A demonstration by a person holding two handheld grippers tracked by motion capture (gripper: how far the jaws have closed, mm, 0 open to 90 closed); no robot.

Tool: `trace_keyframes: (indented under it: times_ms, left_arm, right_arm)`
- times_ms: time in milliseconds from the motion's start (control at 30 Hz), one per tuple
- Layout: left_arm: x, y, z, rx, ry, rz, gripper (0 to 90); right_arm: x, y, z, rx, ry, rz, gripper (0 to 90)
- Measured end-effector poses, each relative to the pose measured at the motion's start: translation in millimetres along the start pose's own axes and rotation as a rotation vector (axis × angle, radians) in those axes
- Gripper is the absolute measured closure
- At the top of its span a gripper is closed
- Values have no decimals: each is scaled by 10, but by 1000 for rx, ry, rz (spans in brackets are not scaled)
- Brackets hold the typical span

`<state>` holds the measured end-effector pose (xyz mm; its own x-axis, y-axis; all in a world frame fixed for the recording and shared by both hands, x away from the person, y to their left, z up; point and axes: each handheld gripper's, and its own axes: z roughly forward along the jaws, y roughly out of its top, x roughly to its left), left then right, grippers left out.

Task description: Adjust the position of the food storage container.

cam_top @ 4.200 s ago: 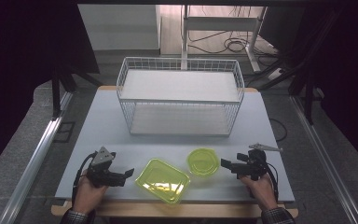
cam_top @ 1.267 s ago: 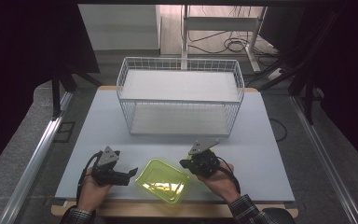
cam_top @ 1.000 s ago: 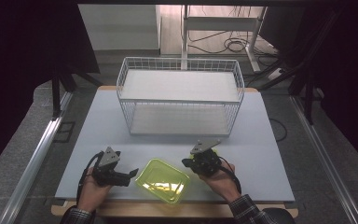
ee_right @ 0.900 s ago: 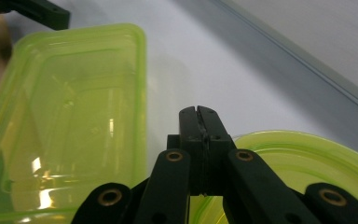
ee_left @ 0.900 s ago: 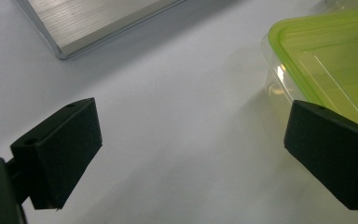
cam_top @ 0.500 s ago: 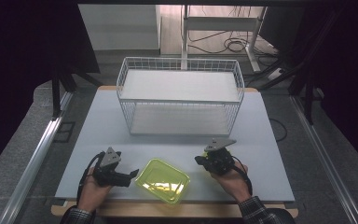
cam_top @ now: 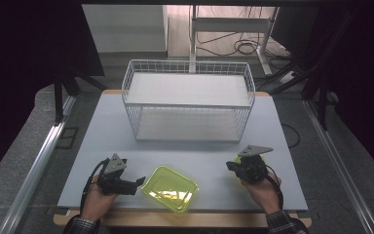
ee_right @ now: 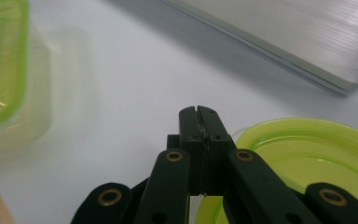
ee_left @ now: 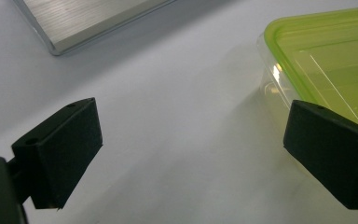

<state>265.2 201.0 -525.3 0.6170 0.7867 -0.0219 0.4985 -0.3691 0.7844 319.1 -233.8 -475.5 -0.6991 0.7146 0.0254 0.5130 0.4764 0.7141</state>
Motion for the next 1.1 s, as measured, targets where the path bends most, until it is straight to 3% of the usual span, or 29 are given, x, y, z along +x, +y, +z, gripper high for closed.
trace_keyframes:
  times_ms: [200,267,400,467,500,533,567,600,667,700,733,800,867,933,1100]
  left_arm:
    - [-14,4,2,15,2,0,48]
    - [-7,6,-16,9,-12,-6,56]
    - [-7,13,-42,-4,-14,-13,69]
    - [-12,20,-81,-16,-9,-10,160]
    - [-13,23,-105,-26,-13,-14,160]
    - [-11,25,-128,-34,-18,-17,251]
    - [-10,24,-150,-41,-25,-17,251]
    - [-5,21,-166,-44,-37,-17,321]
    - [17,11,-175,-32,-76,-36,521]
    - [17,11,-175,-32,-76,-36,585]
    - [21,9,-171,-24,-91,-41,585]
    - [12,9,-150,2,-103,-37,757]
    - [-10,13,-122,33,-116,-22,848]
    - [-36,18,-93,61,-127,-10,900]
    - [-80,21,-44,107,-160,16,900]
  right_arm:
    - [-158,-69,-89,-5,-45,29,890]
    - [-234,-101,-128,-11,-57,61,890]
    - [-257,-117,-160,-21,-67,74,890]
    - [-205,-104,-183,-38,-56,64,889]
    - [-205,-104,-183,-38,-56,64,889]
    - [-143,-95,-188,-49,-43,50,889]
    - [-143,-95,-188,-49,-43,50,889]
    - [-107,-93,-187,-51,-37,44,889]
    - [-2,-97,-167,-54,-8,26,889]
    - [-2,-97,-167,-54,-8,26,889]
    - [36,-100,-156,-50,1,21,889]
    - [145,-113,-118,-45,30,9,890]
    - [215,-121,-90,-34,44,0,891]
    - [284,-129,-57,-23,66,-2,891]
    - [448,-143,24,-2,123,-20,891]
